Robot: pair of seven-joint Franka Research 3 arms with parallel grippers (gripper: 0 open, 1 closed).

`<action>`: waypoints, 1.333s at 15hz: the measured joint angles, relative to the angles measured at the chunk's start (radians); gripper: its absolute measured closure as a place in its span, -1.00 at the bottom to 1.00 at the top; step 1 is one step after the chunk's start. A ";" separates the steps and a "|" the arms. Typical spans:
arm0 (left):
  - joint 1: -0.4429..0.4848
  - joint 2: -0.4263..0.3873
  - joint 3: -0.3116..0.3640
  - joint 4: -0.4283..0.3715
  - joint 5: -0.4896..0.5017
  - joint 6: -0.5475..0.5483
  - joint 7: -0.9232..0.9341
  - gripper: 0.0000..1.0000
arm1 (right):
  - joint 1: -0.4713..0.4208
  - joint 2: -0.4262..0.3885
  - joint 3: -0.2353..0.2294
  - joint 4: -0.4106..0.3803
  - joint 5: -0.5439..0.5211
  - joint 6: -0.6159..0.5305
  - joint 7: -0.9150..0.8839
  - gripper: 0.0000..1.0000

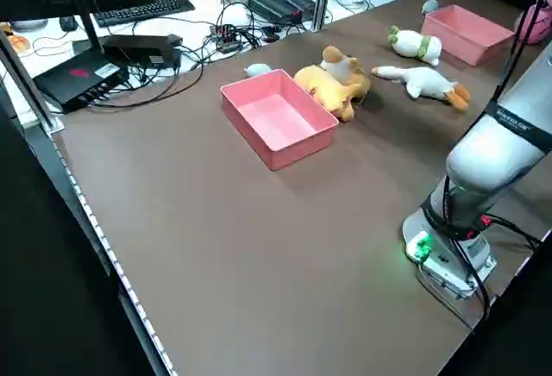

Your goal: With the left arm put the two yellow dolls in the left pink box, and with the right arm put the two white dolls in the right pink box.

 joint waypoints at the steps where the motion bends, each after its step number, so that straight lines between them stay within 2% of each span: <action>1: -0.001 0.000 0.000 0.000 0.000 0.000 -0.004 -1.00 | 0.000 0.000 0.000 -0.001 0.000 0.000 0.000 -1.00; 13: 0.008 0.010 -0.004 -0.002 0.000 -0.012 -0.001 -1.00 | 0.000 0.000 -0.001 -0.002 0.000 0.002 0.000 -1.00; 20: 0.009 0.096 -0.004 -0.005 0.000 -0.020 0.001 -1.00 | 0.000 0.000 -0.001 -0.002 0.000 0.005 0.000 -1.00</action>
